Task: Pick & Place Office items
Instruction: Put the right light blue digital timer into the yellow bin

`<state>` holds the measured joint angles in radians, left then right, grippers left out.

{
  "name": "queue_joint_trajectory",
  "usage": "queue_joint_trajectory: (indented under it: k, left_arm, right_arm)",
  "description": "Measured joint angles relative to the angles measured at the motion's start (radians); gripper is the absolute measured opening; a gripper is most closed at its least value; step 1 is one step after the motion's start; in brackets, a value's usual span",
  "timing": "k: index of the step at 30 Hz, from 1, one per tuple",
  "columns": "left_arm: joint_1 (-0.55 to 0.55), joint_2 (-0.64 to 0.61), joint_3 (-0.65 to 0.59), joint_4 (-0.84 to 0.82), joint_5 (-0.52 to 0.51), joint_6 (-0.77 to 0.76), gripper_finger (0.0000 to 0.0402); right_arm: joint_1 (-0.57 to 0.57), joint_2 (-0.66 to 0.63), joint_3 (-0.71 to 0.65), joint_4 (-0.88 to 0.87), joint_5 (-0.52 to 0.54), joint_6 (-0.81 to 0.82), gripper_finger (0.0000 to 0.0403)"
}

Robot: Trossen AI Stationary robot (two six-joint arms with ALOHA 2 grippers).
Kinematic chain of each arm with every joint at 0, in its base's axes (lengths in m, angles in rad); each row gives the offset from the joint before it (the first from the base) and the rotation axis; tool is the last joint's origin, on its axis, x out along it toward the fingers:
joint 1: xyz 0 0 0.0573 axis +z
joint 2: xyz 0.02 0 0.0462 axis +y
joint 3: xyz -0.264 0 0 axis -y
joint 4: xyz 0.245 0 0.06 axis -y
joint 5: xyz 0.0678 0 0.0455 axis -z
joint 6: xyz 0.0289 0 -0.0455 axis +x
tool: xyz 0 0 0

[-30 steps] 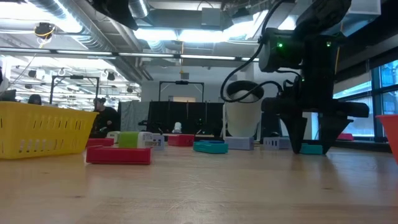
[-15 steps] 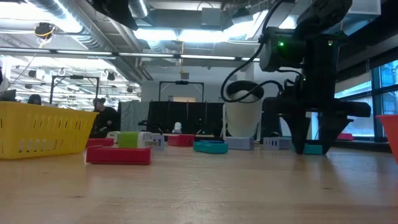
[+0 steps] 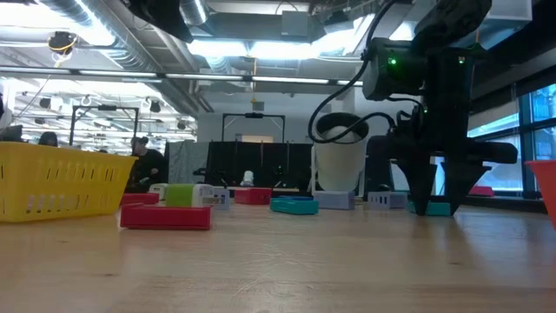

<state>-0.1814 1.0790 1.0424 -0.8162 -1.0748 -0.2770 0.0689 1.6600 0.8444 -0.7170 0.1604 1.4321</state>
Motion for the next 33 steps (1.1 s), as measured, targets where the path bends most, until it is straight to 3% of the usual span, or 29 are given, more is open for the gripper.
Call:
queue_joint_trajectory:
  k: [7,11,33]
  left_arm:
    - [0.0,0.0,0.0,0.0,0.0,0.002,0.0212]
    - [0.0,0.0,0.0,0.0,0.0,0.002,0.0212]
    - [0.0,0.0,0.0,0.0,0.029,0.0,0.0212]
  right_arm:
    - [-0.019,0.0,-0.001,0.019,-0.003,0.0,0.0253]
    - [-0.027,-0.001,-0.001,0.021,-0.005,-0.001,0.0257]
    - [-0.071,-0.001,0.0,0.03,0.049,-0.07,0.0152]
